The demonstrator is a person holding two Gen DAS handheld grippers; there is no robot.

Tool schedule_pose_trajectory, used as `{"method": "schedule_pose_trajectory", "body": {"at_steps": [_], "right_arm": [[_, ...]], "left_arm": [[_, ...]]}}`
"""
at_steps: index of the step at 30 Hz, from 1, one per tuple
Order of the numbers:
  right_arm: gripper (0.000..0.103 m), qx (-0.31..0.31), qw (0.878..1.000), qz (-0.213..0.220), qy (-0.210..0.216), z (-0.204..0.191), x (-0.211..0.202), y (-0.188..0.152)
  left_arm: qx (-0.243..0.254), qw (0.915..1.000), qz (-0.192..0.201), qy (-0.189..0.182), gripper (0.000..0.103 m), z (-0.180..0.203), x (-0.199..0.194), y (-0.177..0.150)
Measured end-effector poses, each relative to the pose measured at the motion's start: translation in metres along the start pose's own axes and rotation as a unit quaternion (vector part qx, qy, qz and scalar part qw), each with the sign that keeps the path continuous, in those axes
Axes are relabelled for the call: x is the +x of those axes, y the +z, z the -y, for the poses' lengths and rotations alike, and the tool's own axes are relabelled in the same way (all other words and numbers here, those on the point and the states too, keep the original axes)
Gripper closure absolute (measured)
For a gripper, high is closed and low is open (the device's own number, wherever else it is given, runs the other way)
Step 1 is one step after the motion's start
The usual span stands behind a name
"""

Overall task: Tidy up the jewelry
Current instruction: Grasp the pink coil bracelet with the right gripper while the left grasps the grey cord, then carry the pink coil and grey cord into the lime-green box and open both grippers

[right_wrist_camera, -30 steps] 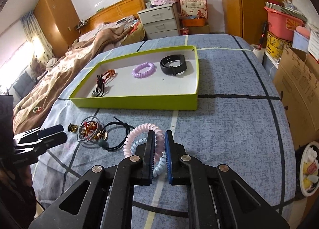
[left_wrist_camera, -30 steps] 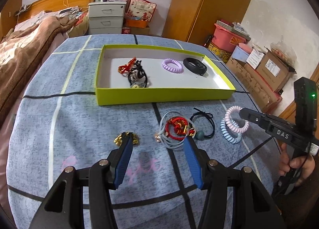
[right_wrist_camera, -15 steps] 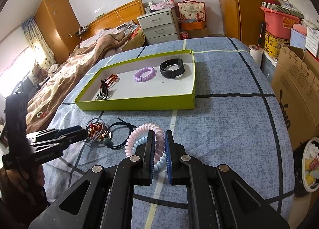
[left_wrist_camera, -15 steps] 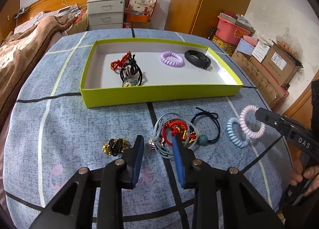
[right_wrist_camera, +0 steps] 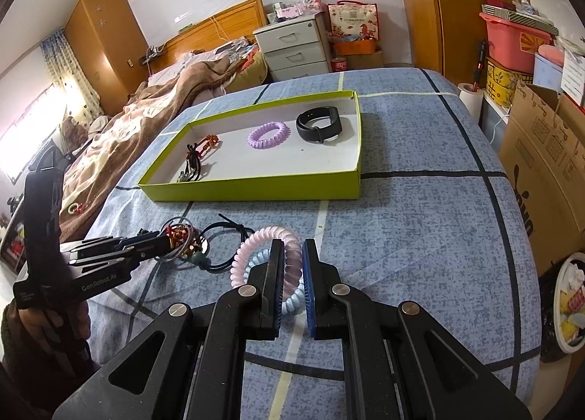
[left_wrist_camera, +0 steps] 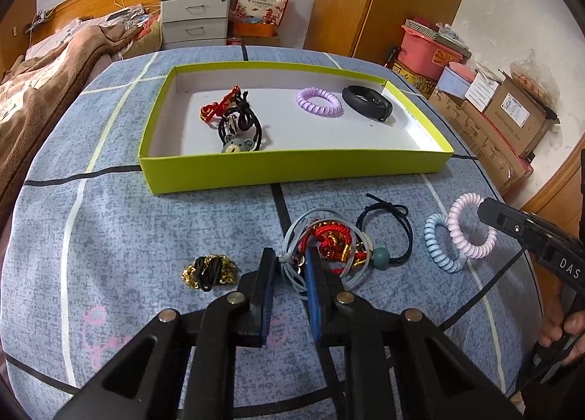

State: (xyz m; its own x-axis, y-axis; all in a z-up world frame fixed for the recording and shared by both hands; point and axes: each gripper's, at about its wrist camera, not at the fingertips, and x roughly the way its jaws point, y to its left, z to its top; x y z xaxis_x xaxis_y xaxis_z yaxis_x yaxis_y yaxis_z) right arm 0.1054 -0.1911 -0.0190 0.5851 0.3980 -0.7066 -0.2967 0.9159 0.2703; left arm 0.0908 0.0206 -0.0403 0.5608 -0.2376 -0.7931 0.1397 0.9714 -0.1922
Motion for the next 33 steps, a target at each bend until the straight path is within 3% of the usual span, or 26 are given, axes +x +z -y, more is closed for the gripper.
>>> {"method": "schedule_pose_trajectory", "body": {"at_steps": [21,33], "right_arm": [[0.093,0.001,1.000,0.011,-0.003,-0.004,-0.009,0.003],[0.093,-0.002,0.999,0.034,-0.001,-0.009,-0.018,0.028]], "left_arm": [[-0.015,0.9983,0.049,-0.029,0.086,-0.004,-0.034,0.008],[-0.003,0.9964,0.072,-0.044,0.086,0.001,-0.045,0.041]]}}
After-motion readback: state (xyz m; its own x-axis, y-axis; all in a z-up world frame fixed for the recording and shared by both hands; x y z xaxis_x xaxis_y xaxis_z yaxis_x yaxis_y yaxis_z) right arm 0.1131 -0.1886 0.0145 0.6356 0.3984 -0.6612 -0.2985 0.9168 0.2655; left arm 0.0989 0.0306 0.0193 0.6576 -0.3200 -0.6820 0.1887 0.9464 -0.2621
